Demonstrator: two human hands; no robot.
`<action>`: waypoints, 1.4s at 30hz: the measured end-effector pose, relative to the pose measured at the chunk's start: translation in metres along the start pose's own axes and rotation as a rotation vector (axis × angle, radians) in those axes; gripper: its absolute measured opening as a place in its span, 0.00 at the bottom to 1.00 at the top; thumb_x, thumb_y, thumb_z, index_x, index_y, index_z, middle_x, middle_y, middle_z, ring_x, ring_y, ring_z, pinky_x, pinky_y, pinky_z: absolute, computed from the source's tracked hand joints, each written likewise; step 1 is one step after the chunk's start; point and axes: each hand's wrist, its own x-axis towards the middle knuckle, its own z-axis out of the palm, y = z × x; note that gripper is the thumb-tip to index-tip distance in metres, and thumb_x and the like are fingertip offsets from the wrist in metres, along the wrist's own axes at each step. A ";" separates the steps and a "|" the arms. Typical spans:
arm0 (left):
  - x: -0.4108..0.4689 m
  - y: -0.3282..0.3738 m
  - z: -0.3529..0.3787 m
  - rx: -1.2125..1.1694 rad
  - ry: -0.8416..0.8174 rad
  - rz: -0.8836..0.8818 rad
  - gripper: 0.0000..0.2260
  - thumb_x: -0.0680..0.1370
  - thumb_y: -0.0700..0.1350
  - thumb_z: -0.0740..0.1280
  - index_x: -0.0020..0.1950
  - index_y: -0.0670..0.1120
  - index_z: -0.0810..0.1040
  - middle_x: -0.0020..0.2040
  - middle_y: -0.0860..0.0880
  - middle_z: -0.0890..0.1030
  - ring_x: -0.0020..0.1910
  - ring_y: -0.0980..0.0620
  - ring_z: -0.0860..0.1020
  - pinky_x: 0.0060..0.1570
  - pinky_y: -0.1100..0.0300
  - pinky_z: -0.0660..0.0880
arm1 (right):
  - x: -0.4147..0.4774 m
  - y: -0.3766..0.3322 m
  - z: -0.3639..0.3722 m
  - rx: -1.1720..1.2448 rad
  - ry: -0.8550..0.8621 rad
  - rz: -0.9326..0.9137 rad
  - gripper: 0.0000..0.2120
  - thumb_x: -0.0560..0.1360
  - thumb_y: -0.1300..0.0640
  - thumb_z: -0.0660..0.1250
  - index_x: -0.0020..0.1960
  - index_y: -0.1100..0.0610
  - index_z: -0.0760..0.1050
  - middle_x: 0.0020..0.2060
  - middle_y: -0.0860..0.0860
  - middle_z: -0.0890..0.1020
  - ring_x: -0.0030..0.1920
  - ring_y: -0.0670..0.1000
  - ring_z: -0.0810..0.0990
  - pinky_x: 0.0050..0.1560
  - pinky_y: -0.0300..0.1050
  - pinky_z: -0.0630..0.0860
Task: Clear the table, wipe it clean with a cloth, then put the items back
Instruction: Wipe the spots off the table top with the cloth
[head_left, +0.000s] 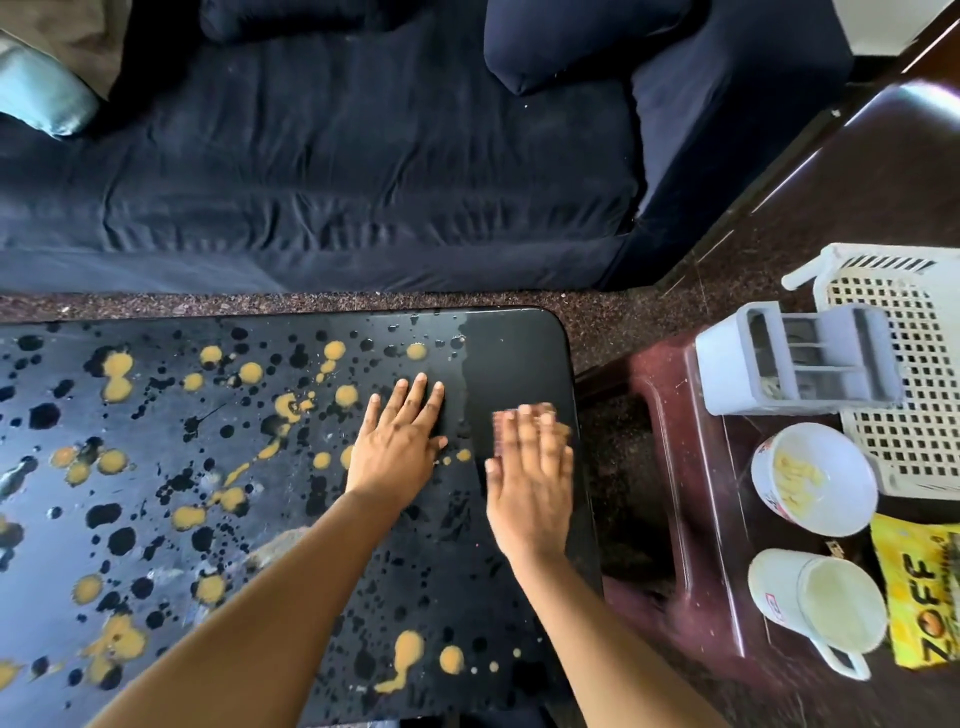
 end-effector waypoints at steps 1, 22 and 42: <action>-0.010 0.001 0.001 -0.011 0.029 0.002 0.29 0.82 0.53 0.53 0.78 0.51 0.41 0.78 0.51 0.40 0.77 0.50 0.39 0.74 0.51 0.38 | 0.000 -0.002 0.001 -0.023 -0.026 -0.130 0.27 0.78 0.47 0.52 0.76 0.51 0.55 0.75 0.49 0.60 0.76 0.54 0.54 0.70 0.58 0.60; -0.040 0.016 0.019 0.038 -0.246 -0.174 0.64 0.61 0.64 0.76 0.74 0.49 0.28 0.76 0.51 0.32 0.75 0.47 0.32 0.72 0.46 0.35 | -0.036 0.023 0.002 -0.012 0.044 0.211 0.28 0.77 0.46 0.51 0.74 0.54 0.61 0.74 0.51 0.63 0.74 0.57 0.59 0.68 0.61 0.64; -0.041 0.018 0.018 0.019 -0.230 -0.144 0.64 0.60 0.61 0.78 0.76 0.49 0.32 0.77 0.50 0.34 0.77 0.47 0.37 0.73 0.49 0.39 | -0.044 0.013 0.009 -0.069 -0.062 -0.185 0.27 0.78 0.45 0.50 0.76 0.49 0.56 0.76 0.47 0.58 0.76 0.53 0.53 0.71 0.61 0.60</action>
